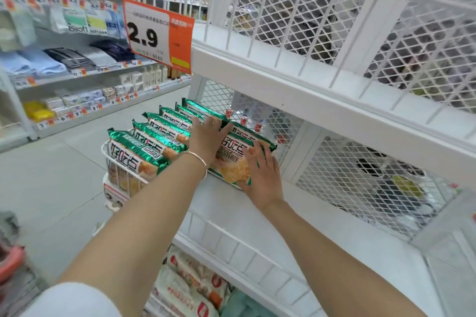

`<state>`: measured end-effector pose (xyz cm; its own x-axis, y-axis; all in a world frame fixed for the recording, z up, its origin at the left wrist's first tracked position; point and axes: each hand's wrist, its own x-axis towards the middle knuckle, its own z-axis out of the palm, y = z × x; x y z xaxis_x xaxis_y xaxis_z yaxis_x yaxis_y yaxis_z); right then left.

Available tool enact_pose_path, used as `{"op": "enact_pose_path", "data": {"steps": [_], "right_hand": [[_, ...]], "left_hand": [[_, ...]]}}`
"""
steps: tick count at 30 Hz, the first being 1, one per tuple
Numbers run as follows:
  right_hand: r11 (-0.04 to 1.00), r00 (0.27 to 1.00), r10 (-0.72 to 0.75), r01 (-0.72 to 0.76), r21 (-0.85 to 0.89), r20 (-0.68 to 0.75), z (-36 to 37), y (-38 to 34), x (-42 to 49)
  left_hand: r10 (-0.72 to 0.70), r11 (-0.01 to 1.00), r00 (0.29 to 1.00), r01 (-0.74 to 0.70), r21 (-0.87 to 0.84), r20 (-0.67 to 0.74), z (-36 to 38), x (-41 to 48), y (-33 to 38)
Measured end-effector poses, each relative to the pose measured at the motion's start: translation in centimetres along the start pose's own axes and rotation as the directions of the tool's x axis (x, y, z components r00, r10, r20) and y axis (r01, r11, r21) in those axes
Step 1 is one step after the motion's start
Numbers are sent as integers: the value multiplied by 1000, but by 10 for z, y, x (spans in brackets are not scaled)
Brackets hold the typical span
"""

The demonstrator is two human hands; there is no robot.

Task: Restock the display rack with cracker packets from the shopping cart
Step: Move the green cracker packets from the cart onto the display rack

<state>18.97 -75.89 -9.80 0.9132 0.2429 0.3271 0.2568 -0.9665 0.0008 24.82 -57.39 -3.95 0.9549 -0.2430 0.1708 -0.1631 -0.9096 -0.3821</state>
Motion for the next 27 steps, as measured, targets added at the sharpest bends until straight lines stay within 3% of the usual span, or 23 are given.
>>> {"op": "enact_pose_path", "data": {"steps": [3, 8, 12, 17, 22, 27], "right_hand": [[1000, 996, 13, -15, 23, 87, -18, -6, -1], [988, 994, 63, -76, 138, 94, -64, -38, -15], [978, 986, 137, -150, 147, 95, -99, -102, -23], [978, 988, 119, -134, 162, 100, -119, -210, -27], [992, 999, 7, -14, 129, 51, -117, -333, -11], [991, 980, -107, 119, -61, 169, -105, -377, -5]], "left_hand": [[74, 976, 997, -68, -208, 25, -10, -11, -13], [14, 896, 1000, -5, -444, 19, -26, -56, -51], [-34, 900, 999, 47, -433, 37, -35, -110, -110], [-22, 904, 996, 57, -425, 86, -23, -188, -216], [-151, 915, 977, 196, -353, 150, 6, -275, -329], [-210, 883, 951, 283, -375, 225, 38, -329, -394]]}}
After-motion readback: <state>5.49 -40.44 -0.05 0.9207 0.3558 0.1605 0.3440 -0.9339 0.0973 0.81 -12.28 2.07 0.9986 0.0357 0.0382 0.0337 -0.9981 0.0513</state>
